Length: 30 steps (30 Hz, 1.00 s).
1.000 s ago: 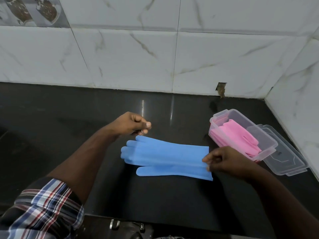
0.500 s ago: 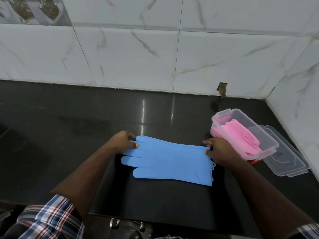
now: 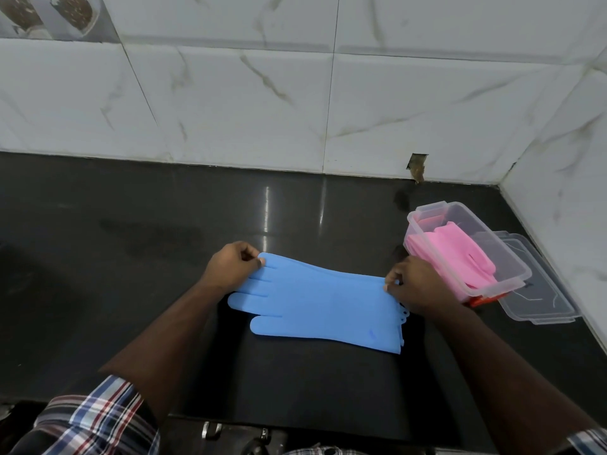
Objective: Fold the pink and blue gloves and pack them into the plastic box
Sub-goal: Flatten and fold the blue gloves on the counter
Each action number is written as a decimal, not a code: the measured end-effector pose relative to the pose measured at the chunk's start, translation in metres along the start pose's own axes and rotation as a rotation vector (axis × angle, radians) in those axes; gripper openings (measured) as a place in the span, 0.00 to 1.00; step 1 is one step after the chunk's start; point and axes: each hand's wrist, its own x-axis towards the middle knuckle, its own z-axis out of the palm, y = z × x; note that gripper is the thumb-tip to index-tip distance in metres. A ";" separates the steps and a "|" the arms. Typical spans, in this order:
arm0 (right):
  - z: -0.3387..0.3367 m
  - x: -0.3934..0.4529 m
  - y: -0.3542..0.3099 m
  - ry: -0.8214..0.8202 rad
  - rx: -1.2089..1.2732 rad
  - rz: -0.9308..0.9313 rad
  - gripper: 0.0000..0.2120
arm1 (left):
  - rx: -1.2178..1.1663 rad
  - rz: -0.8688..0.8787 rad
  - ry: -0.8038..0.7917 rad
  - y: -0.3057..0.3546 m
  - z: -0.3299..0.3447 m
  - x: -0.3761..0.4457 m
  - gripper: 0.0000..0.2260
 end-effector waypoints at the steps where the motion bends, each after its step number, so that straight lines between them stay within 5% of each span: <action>1: 0.000 0.000 0.001 0.008 0.016 0.002 0.06 | -0.031 0.007 0.010 0.000 0.001 -0.001 0.05; 7: 0.002 -0.006 0.006 -0.008 0.027 -0.001 0.04 | -0.157 0.020 0.025 -0.003 0.004 -0.004 0.05; 15: -0.001 -0.021 -0.003 0.161 0.549 0.097 0.03 | -0.059 0.022 0.050 0.002 0.010 -0.002 0.06; 30: 0.020 -0.014 0.001 0.227 0.496 0.242 0.01 | 0.135 -0.014 0.109 0.010 0.023 0.009 0.09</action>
